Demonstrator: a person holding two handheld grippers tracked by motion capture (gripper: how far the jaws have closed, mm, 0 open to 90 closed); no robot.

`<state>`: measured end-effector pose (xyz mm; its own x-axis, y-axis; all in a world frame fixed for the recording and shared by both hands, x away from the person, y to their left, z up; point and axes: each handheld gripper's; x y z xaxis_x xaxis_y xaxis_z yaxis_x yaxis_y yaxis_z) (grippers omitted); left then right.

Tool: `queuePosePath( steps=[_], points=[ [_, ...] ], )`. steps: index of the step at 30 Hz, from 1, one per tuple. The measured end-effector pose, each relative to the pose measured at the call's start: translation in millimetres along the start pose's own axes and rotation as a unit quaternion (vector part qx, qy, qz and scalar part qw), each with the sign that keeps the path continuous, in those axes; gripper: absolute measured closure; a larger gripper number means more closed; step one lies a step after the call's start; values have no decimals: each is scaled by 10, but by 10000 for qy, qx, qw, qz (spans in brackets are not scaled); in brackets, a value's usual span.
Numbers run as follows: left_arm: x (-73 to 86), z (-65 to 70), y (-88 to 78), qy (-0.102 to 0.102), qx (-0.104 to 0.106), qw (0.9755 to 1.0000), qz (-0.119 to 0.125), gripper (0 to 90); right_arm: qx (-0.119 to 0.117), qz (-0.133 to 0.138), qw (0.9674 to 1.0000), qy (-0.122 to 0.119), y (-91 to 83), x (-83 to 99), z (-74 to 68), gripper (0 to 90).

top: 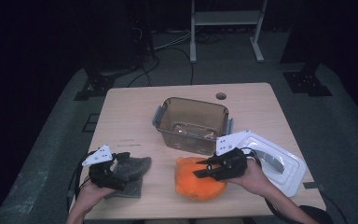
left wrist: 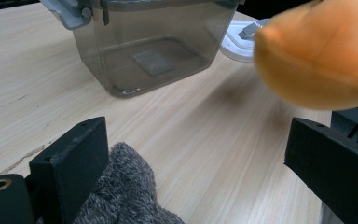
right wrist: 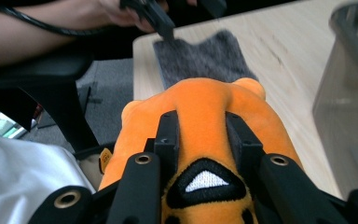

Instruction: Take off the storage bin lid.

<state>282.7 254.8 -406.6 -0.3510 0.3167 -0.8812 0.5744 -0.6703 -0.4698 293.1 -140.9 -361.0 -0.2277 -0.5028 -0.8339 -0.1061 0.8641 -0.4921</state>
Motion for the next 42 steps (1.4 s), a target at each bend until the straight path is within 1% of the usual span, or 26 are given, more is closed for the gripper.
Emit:
queuePosePath(
  steps=[3, 4, 7, 8, 10, 13, 14, 15, 17, 18, 19, 22, 23, 26, 27, 32, 37, 38, 39, 42],
  points=[
    [-2, 5, 3, 13, 5, 10000, -19, 57, -8, 46, 10000, -86, -50, -143, -73, 688],
    [-3, 7, 4, 15, 5, 10000, -4, 57, 5, 56, 9999, -146, -66, -195, -97, 688],
    [-11, 6, -3, -10, -15, 10000, 17, 57, 90, 117, 9995, -272, -121, -349, -171, 688],
    [-15, 6, -6, 15, -38, 10000, 10, 58, 113, 151, 9994, -305, -138, -402, -187, 687],
    [-17, 6, -13, 24, -53, 10000, 23, 57, 174, 193, 9990, -371, -177, -507, -210, 685],
    [-15, 6, -22, 30, -60, 10000, 31, 57, 236, 265, 9985, -408, -235, -648, -222, 684],
    [-14, 7, -22, 21, -61, 10000, 39, 57, 309, 321, 9980, -454, -270, -725, -216, 684],
    [-15, 8, -22, 21, -60, 10000, 38, 57, 309, 321, 9980, -454, -270, -725, -216, 684],
    [-17, 9, -21, 38, -59, 10000, 31, 57, 347, 334, 9975, -517, -300, -785, -196, 684],
    [-18, 13, -22, 25, -54, 10000, 43, 57, 428, 351, 9973, -486, -324, -857, -167, 684],
    [-21, 16, -25, 23, -49, 10000, 34, 57, 428, 351, 9973, -486, -324, -857, -167, 684],
    [-25, 18, -25, 30, -39, 10000, 44, 57, 548, 337, 9966, -521, -358, -978, -102, 684],
    [-24, 19, -24, 29, -37, 10000, 41, 57, 548, 337, 9966, -521, -358, -978, -102, 684],
    [-21, 20, -21, 51, -32, 10000, 41, 57, 589, 462, 9961, -467, -403, -1080, -21, 683],
    [-21, 22, -18, 58, -32, 10000, 47, 57, 589, 462, 9961, -467, -403, -1080, -21, 683],
    [-17, 29, -6, 50, -17, 10000, 22, 57, 702, 493, 9953, -447, -435, -1179, 95, 682],
    [-17, 32, -5, 43, -9, 10000, 35, 57, 817, 518, 9945, -396, -455, -1277, 227, 682],
    [-18, 35, -2, 48, -7, 10000, 37, 57, 842, 548, 9943, -363, -462, -1303, 277, 682],
    [-18, 37, 0, 59, -6, 10000, 31, 57, 842, 548, 9943, -363, -462, -1303, 277, 682],
    [-18, 43, 7, 68, 5, 10000, 17, 57, 893, 560, 9938, -352, -462, -1336, 342, 681]
  ],
)
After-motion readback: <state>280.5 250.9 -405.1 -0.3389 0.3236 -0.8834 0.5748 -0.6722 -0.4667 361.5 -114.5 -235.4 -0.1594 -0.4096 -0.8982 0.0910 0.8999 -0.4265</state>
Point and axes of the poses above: each handheld gripper's, and its own axes: y roughly forward along the jaws, x roughly out of its underside, z roughly to its right, and after that the axes turned 10 degrees about -x, right-handed
